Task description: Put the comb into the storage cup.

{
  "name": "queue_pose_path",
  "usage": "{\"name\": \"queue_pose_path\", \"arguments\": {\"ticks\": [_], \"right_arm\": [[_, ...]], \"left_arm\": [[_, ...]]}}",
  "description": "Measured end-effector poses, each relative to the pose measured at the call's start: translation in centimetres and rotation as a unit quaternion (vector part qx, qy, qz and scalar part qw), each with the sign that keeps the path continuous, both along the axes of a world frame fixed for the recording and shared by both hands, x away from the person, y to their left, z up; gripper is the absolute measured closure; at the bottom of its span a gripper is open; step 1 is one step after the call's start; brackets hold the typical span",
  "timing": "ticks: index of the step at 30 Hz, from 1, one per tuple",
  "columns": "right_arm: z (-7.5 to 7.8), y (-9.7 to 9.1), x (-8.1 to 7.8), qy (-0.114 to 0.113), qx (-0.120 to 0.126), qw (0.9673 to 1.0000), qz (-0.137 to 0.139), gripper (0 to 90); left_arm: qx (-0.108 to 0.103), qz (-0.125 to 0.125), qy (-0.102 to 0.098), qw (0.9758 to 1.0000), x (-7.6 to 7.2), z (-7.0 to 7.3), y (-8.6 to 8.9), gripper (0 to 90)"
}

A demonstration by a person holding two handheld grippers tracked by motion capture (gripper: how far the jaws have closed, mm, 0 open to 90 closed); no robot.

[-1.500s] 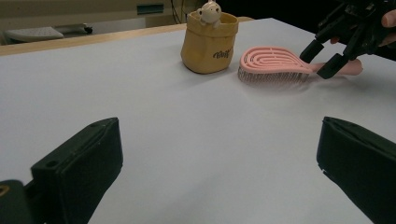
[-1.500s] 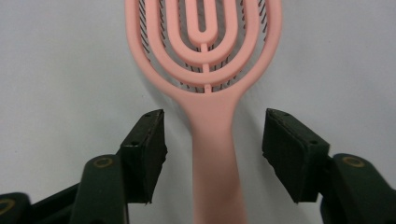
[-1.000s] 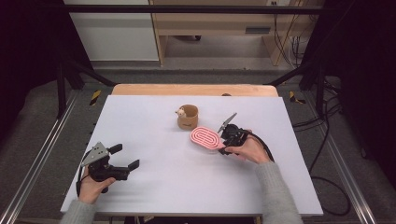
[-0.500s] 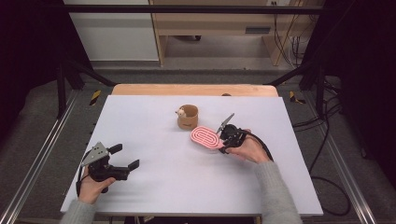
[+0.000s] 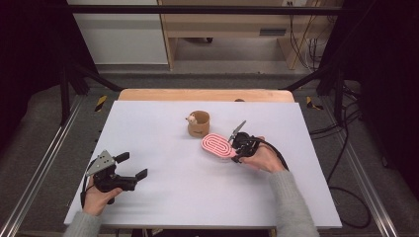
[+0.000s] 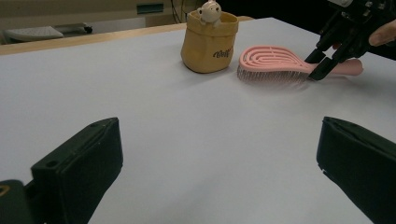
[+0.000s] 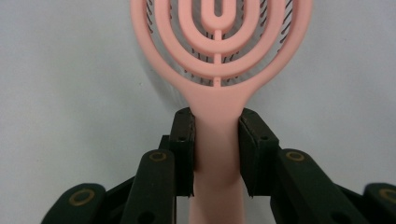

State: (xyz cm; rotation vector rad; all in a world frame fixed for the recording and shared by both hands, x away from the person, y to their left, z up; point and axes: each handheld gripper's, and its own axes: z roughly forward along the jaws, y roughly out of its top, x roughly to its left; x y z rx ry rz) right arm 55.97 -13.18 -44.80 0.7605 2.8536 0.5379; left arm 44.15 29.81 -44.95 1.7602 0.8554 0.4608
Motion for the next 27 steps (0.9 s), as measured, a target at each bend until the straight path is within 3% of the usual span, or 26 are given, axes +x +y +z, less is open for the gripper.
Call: {"name": "queue_pose_path", "arguments": {"ticks": [14, 27], "right_arm": [[0.2, -0.2, 0.0, -0.016, -0.005, 0.9997, -0.016, 70.2], [1.7, -0.9, -0.7, -0.028, 0.029, 0.999, -0.02, 70.2]], "left_arm": [[0.0, 0.0, 0.0, 1.0, 0.0, 0.0, 0.0, 0.4], [0.0, 0.001, 0.0, 1.0, 0.0, 0.0, 0.0, 0.4]]}}
